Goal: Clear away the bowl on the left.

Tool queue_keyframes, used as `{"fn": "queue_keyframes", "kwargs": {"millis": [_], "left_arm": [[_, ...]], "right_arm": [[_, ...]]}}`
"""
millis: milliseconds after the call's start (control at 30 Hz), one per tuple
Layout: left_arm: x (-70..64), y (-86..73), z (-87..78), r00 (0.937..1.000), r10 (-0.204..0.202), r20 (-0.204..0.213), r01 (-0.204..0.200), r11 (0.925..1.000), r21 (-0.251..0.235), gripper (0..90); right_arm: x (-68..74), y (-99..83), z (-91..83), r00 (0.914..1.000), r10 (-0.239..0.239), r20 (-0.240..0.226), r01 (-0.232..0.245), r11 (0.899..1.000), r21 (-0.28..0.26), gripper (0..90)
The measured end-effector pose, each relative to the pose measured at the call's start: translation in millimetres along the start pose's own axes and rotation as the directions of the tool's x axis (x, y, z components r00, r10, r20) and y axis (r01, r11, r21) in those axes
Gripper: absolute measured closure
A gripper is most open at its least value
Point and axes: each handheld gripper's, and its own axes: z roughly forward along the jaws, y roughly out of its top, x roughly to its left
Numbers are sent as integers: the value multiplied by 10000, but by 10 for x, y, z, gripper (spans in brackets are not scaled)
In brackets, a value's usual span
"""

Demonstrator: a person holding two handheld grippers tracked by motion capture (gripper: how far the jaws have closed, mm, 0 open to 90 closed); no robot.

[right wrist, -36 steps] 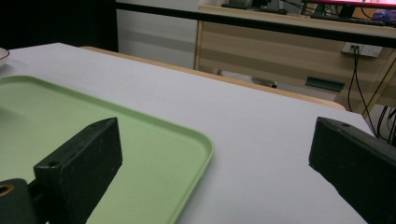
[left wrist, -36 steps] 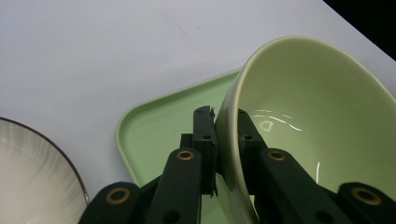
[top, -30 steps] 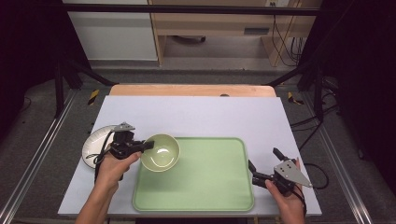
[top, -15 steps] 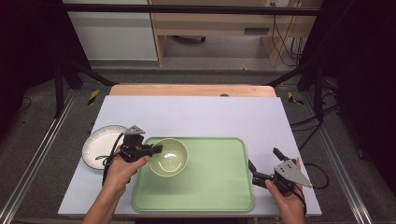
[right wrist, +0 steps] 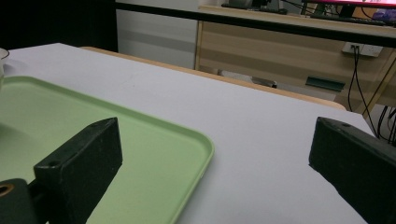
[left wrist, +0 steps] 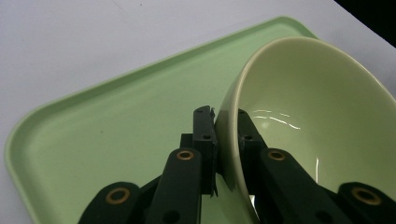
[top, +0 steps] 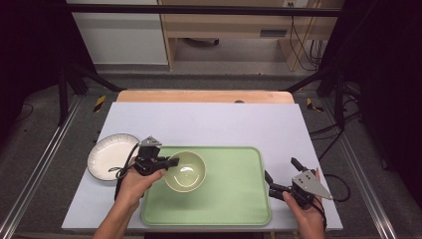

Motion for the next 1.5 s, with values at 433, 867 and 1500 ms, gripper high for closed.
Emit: {"fn": "queue_keyframes", "kwargs": {"millis": [433, 867, 1500], "left_arm": [[-80, -14, 82, 9997, 160, 178, -163, 9997, 200, 826], [-129, -30, 145, 9993, 203, 306, -214, 9992, 343, 826], [-116, -58, 191, 9992, 35, 406, -52, 9991, 416, 825]], "right_arm": [[-4, -2, 4, 10000, 13, 0, -13, 10000, 4, 29], [-4, -1, 3, 10000, 16, -7, -16, 10000, 4, 29], [-1, -1, 4, 10000, 4, -13, -4, 10000, 33, 28]]}}
